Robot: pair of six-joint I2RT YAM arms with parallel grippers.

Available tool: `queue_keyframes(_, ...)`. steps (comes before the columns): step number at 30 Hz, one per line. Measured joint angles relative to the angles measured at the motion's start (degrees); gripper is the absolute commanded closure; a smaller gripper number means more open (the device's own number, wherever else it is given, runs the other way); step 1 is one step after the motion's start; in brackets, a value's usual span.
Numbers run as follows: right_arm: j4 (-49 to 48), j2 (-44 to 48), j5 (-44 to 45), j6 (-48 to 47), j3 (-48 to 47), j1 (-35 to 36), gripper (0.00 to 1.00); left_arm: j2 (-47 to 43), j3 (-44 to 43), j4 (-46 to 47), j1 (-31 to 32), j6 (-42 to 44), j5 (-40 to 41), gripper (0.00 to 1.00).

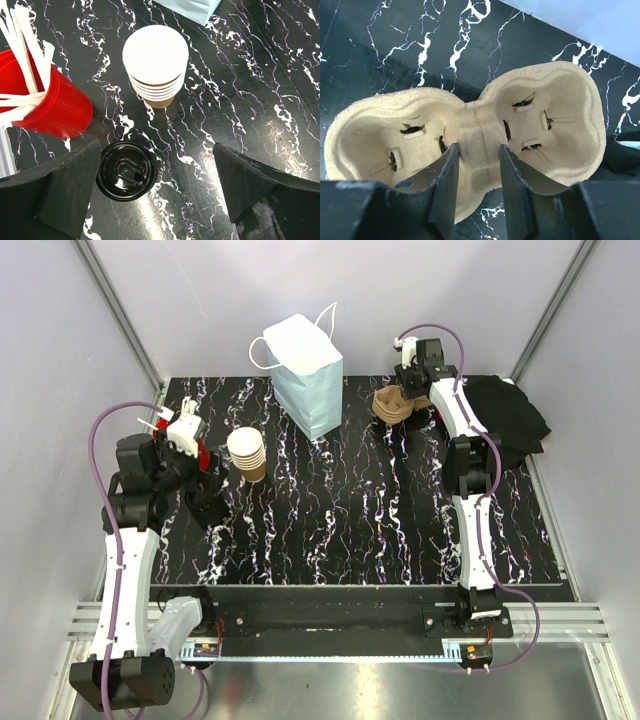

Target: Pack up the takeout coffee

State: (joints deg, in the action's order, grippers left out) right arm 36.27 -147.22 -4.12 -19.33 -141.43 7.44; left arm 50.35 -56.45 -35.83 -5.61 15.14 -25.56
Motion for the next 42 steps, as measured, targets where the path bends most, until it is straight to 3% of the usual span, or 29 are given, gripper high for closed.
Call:
queue_keyframes(16, 0.07, 0.02, 0.02, -0.24, -0.22, 0.00, 0.72, 0.02, 0.61, 0.00, -0.33, -0.02, -0.44, 0.01)
queue_keyframes(42, 0.00, 5.46, 1.44, -1.09, -2.34, 0.04, 0.72, 0.02, 0.61, 0.00, -0.72, -0.11, -0.87, 0.01)
